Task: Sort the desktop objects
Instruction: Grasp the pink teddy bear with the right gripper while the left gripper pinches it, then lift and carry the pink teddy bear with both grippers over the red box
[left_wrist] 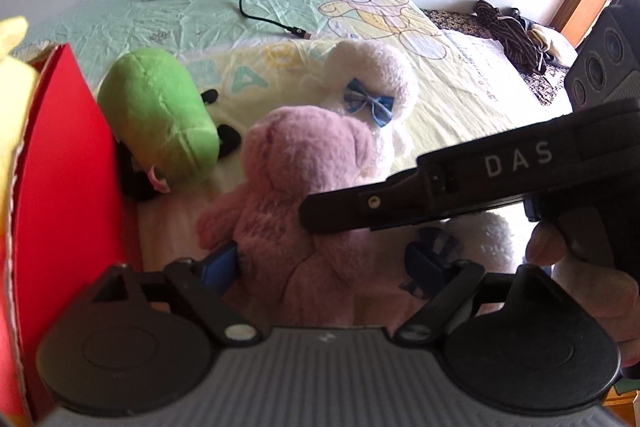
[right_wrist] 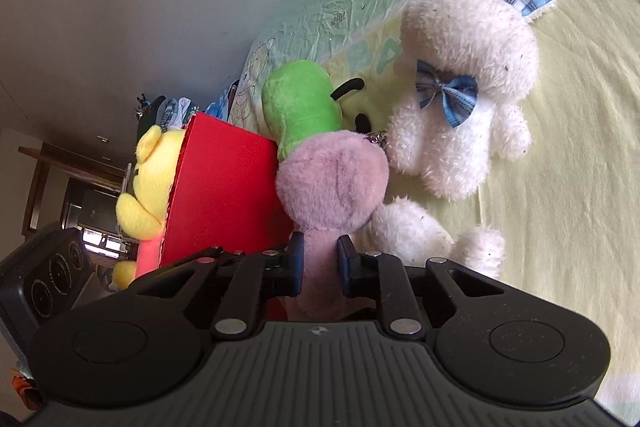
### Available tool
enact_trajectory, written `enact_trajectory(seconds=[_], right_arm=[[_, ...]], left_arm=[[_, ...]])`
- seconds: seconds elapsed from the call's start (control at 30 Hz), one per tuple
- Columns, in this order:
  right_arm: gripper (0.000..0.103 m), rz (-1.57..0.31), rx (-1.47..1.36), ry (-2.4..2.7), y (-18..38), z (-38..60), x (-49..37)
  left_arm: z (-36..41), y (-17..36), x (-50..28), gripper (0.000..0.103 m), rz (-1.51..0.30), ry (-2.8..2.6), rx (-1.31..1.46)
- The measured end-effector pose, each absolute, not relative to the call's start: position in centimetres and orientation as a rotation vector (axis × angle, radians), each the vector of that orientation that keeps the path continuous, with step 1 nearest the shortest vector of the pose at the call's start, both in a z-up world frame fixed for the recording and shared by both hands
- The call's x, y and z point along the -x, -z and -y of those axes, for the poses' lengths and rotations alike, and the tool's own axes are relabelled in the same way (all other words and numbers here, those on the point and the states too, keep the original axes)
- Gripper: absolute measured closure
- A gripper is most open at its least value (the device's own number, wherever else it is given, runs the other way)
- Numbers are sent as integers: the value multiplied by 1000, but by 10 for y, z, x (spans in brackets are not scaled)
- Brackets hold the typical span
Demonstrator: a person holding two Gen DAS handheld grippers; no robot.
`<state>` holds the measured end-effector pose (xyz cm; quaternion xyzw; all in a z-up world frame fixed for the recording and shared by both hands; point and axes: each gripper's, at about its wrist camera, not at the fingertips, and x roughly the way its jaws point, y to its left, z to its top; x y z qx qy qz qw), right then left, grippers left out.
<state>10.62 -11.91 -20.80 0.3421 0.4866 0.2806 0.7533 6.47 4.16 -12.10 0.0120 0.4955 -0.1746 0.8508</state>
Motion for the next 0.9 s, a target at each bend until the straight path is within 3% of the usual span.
enact_trajectory(seconds=[0.53, 0.67, 0.7, 0.9], right_arm=[[84, -1129, -615, -686, 179, 86, -27], [77, -1082, -501, -639, 178, 68, -28], [77, -1082, -459, -629, 180, 63, -29], [76, -1046, -398, -591, 188, 46, -39]], left_arm=[[-52, 101, 31, 21, -1126, 429, 32], [-59, 107, 34, 19, -1112, 378, 4], [-61, 109, 32, 15, -1102, 354, 1], [-76, 130, 7, 15, -1116, 303, 78]])
